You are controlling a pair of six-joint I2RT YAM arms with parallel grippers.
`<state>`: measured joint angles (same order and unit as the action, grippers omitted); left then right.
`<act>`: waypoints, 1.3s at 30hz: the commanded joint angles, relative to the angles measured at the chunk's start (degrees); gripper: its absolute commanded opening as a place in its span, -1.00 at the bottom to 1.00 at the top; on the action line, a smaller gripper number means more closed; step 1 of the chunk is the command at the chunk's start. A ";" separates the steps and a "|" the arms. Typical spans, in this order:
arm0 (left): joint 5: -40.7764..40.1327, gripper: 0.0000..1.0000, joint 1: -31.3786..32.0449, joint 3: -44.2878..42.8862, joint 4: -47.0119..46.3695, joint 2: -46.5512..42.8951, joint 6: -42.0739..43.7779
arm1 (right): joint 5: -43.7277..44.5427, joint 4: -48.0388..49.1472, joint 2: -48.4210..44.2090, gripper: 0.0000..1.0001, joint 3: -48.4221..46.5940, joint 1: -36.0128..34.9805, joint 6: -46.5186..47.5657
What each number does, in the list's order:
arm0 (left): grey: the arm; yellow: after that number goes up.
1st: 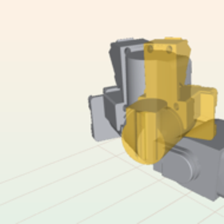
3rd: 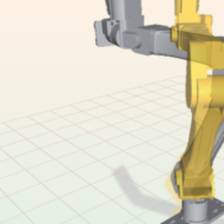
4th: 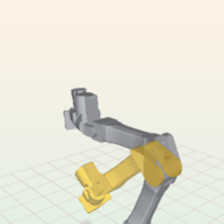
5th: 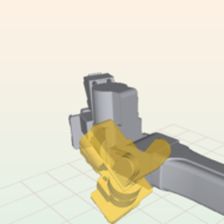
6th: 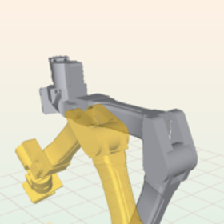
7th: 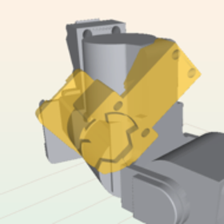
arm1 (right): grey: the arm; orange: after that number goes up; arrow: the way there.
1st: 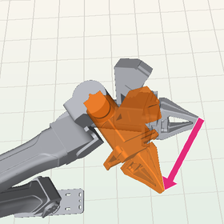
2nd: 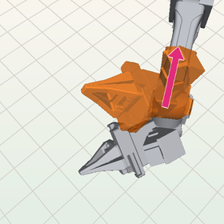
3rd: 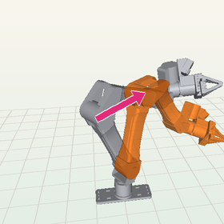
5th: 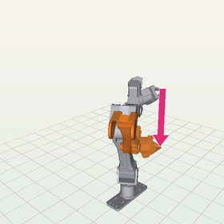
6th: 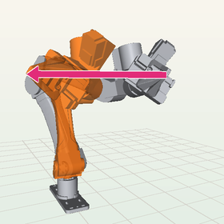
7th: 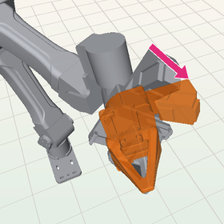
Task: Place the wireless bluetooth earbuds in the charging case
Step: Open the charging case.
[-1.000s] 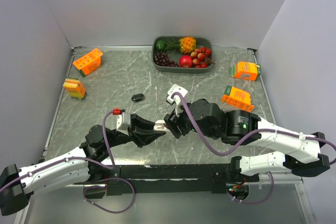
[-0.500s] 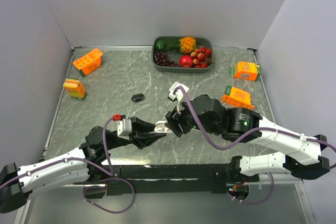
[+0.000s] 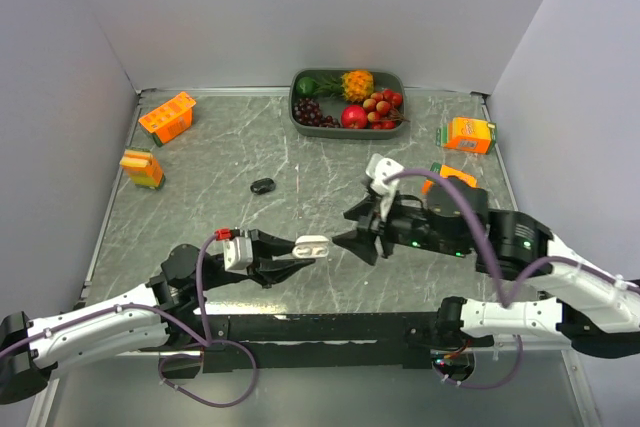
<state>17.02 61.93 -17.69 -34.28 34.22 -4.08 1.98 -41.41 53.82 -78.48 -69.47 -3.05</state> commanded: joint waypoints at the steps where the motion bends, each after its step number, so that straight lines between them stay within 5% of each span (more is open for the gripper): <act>1: 5.03 -0.98 0.21 -0.50 -1.84 0.14 -1.28 | -10.40 1.07 -1.88 0.02 -0.09 0.04 6.38; 10: 13.56 -0.98 0.03 0.38 -9.83 3.13 -8.58 | -14.98 -0.61 -1.00 -0.53 0.77 -2.68 8.67; 28: 14.89 -0.98 -3.22 -0.06 -13.79 5.16 -12.36 | -7.78 -0.08 -0.04 -0.63 3.33 -11.03 10.78; 39: 13.22 -0.98 -3.40 -0.41 -12.56 4.02 -12.62 | 6.45 1.42 1.81 -0.68 5.35 -14.55 11.05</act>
<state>30.57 58.78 -17.32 -44.75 39.40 -15.99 2.15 -41.93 55.07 -73.38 -83.37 7.38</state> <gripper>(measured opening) 0.337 0.154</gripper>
